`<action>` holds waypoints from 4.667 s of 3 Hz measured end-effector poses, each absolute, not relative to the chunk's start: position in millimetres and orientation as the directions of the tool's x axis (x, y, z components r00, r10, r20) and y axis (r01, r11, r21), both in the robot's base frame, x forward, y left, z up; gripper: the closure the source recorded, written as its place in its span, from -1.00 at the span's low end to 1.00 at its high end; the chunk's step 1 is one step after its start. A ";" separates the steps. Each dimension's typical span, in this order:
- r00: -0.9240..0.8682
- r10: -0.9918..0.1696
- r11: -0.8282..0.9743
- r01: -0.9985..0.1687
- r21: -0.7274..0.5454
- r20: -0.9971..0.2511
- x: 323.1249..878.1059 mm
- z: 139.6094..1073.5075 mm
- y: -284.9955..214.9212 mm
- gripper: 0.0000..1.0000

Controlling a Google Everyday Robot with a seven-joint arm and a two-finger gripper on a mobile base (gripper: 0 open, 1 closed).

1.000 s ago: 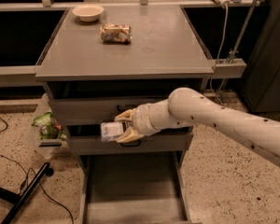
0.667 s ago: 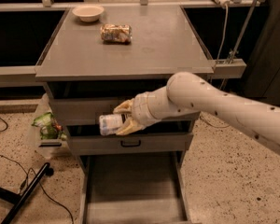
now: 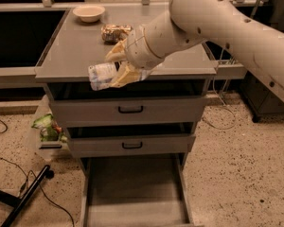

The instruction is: Pick blue plastic bottle from bottom drawer and place on counter

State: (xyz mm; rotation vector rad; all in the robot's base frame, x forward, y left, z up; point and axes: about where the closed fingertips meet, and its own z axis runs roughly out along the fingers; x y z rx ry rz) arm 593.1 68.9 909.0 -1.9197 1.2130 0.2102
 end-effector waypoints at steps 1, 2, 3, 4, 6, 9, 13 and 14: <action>0.519 -0.670 -0.184 -0.809 -0.558 -0.532 593.1 909.0 68.9 1.00; 0.526 -0.671 -0.164 -0.793 -0.587 -0.523 616.5 926.4 61.2 1.00; 0.508 -0.690 -0.102 -0.773 -0.626 -0.516 661.7 949.4 42.7 1.00; 0.475 -0.709 -0.052 -0.772 -0.633 -0.521 698.7 956.2 27.0 1.00; 0.432 -0.673 -0.030 -0.827 -0.562 -0.600 745.3 912.9 21.8 1.00; 0.448 -0.610 -0.090 -0.859 -0.504 -0.654 760.5 879.0 40.0 0.62; 0.448 -0.609 -0.090 -0.859 -0.504 -0.654 760.5 878.9 40.1 -1.00; 0.448 -0.609 -0.090 -0.859 -0.504 -0.654 760.5 878.9 40.1 -1.00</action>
Offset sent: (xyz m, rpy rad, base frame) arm 0.0681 -0.0267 0.0520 0.0402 -0.1005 -0.0522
